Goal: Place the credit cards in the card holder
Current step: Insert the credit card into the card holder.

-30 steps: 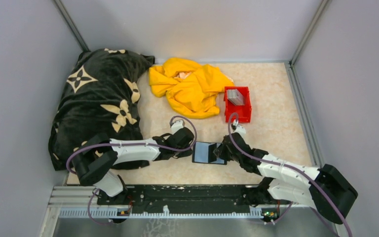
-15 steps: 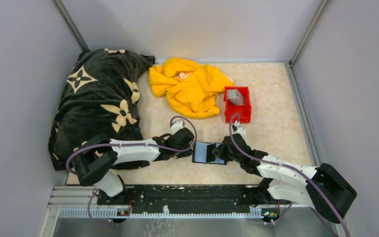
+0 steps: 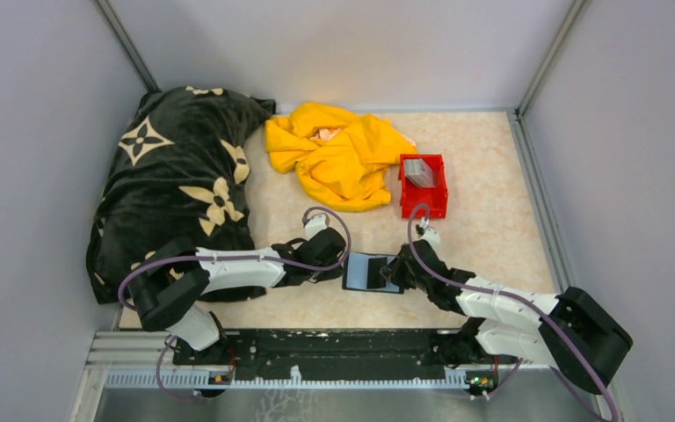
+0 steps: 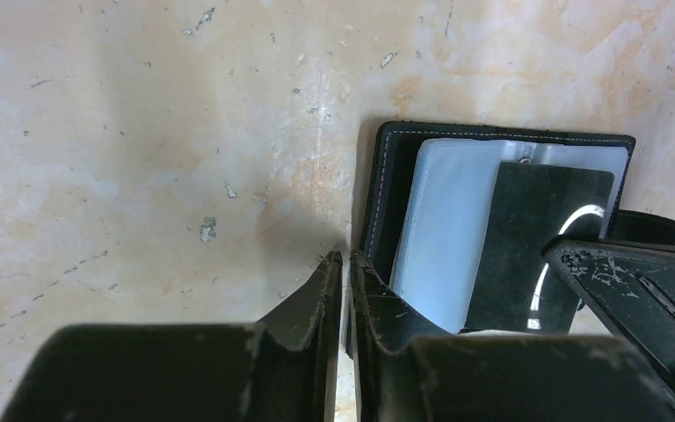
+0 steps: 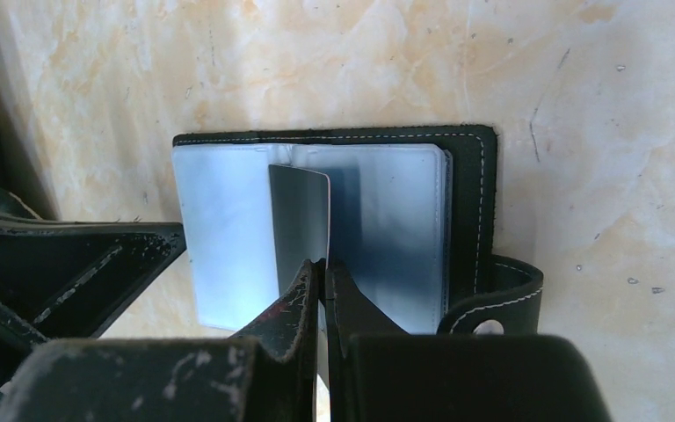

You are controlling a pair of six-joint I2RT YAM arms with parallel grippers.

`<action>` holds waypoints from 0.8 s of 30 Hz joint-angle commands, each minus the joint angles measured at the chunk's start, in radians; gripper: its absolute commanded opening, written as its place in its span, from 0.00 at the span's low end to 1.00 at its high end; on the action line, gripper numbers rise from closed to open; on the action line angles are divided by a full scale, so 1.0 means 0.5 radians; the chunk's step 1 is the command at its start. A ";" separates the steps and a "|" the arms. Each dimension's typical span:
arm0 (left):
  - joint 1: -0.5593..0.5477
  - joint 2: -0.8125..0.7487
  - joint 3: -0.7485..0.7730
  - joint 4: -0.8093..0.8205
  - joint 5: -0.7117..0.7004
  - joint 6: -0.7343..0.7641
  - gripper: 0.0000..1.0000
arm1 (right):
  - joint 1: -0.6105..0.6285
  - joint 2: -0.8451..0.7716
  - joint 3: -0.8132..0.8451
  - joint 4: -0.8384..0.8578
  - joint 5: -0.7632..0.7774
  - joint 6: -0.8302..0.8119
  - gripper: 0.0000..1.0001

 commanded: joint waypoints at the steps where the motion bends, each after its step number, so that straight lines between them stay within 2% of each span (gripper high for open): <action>1: -0.045 0.175 -0.134 -0.316 0.111 0.024 0.16 | 0.004 0.099 -0.077 -0.061 0.060 0.003 0.00; 6: -0.045 0.193 -0.129 -0.309 0.120 0.037 0.16 | 0.001 0.106 -0.070 -0.069 0.146 0.010 0.00; 24: -0.048 0.190 -0.168 -0.291 0.128 0.046 0.15 | 0.098 0.343 0.017 -0.055 0.156 0.012 0.00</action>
